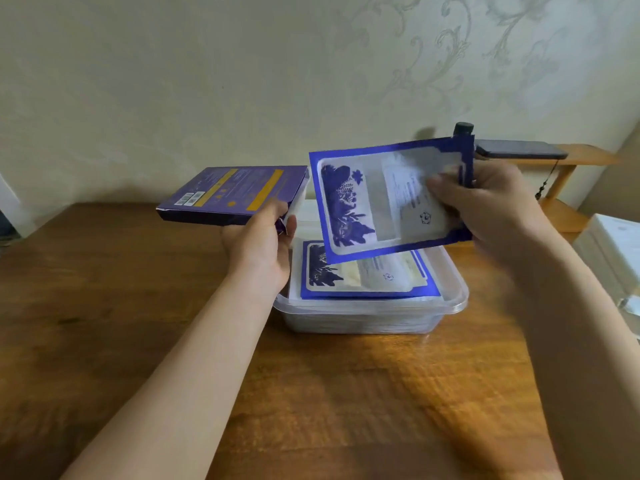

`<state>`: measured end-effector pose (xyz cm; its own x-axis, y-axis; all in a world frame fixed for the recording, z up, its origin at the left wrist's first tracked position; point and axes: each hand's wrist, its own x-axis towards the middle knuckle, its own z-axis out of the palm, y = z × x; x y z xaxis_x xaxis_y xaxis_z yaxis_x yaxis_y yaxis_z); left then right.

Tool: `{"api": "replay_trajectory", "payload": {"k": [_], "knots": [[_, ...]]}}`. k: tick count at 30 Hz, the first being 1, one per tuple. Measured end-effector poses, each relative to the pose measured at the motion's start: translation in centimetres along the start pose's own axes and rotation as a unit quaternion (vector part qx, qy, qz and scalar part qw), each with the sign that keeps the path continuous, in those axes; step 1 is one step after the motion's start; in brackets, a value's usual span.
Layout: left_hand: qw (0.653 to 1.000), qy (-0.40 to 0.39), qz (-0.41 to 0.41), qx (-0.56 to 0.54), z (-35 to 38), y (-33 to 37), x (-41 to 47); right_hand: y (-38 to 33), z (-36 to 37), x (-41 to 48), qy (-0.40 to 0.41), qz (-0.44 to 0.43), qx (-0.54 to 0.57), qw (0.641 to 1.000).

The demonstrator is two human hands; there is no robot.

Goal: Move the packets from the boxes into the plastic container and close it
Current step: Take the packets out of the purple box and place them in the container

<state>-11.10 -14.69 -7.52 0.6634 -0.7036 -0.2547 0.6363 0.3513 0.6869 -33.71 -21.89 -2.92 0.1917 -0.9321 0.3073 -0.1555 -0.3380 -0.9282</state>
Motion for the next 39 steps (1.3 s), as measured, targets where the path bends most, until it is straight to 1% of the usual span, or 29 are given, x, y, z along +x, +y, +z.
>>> {"api": "replay_trajectory", "payload": {"k": [3,5,8,11,13,15,17,19,21,23,24,25,26,27,28,29,30,31,32,34,35,37,39], "knots": [[1.000,-0.018,0.016,0.005,-0.2,-0.1,-0.1,0.8,0.9,-0.6,-0.028,0.164,0.057,0.984],[0.999,-0.017,0.031,0.007,-0.2,-0.1,-0.2,1.5,1.5,-0.6,-0.032,0.229,0.050,0.972],[0.999,-0.017,0.034,0.004,-0.2,-0.2,-0.4,2.4,2.3,-0.6,-0.046,0.277,-0.003,0.960],[0.999,-0.016,0.039,0.008,-0.3,-0.3,-0.3,2.6,3.1,-0.4,-0.050,0.290,-0.035,0.955],[0.999,-0.016,0.042,0.005,-0.3,-0.3,-0.2,2.4,3.6,-0.2,-0.053,0.279,-0.094,0.954],[0.999,-0.019,0.045,0.007,-0.4,-0.4,-0.2,2.4,4.0,-0.2,-0.056,0.248,-0.161,0.954],[0.998,-0.023,0.049,0.010,-0.4,-0.4,-0.1,2.6,4.1,-0.1,-0.067,0.209,-0.255,0.942],[0.998,-0.028,0.051,0.007,-0.4,-0.4,0.0,2.5,4.2,-0.4,-0.083,0.158,-0.379,0.908],[0.998,-0.034,0.048,0.002,-0.5,-0.4,0.1,2.1,4.4,-0.8,-0.087,0.094,-0.488,0.863],[0.998,-0.035,0.044,0.000,-0.5,-0.5,0.2,1.7,4.7,-1.2,-0.072,0.016,-0.567,0.820],[0.999,-0.033,0.042,0.000,-0.5,-0.5,0.4,1.4,5.0,-1.3,-0.059,-0.018,-0.586,0.808],[0.999,-0.030,0.039,-0.002,-0.5,-0.6,0.5,1.3,5.4,-1.3,-0.048,-0.049,-0.591,0.804],[0.999,-0.027,0.036,-0.004,-0.5,-0.6,0.5,1.2,6.0,-1.2,-0.049,-0.079,-0.577,0.812],[0.999,-0.025,0.034,-0.007,-0.5,-0.6,0.5,1.3,6.5,-0.8,-0.068,-0.109,-0.548,0.827],[0.999,-0.026,0.034,-0.006,-0.5,-0.6,0.5,1.6,7.2,-0.6,-0.108,-0.126,-0.508,0.845],[0.999,-0.028,0.037,-0.001,-0.5,-0.6,0.5,1.9,7.7,-0.5,-0.159,-0.124,-0.470,0.860],[0.999,-0.032,0.042,0.006,-0.6,-0.6,0.4,2.2,8.0,-0.5,-0.207,-0.115,-0.446,0.863],[0.998,-0.036,0.048,0.011,-0.6,-0.5,0.4,2.6,8.3,-0.5,-0.246,-0.107,-0.442,0.856],[0.998,-0.039,0.052,0.012,-0.6,-0.6,0.3,3.0,8.4,-0.5,-0.277,-0.108,-0.454,0.840],[0.997,-0.043,0.058,0.016,-0.6,-0.6,0.2,3.6,8.3,-0.4,-0.323,-0.115,-0.483,0.806],[0.997,-0.044,0.060,0.016,-0.6,-0.5,0.1,3.8,8.2,-0.3,-0.337,-0.116,-0.488,0.797],[0.997,-0.046,0.061,0.015,-0.5,-0.5,0.1,4.2,7.8,0.0,-0.352,-0.119,-0.485,0.792],[0.997,-0.048,0.064,0.013,-0.5,-0.5,0.0,4.5,7.6,0.1,-0.361,-0.127,-0.470,0.795]]}}
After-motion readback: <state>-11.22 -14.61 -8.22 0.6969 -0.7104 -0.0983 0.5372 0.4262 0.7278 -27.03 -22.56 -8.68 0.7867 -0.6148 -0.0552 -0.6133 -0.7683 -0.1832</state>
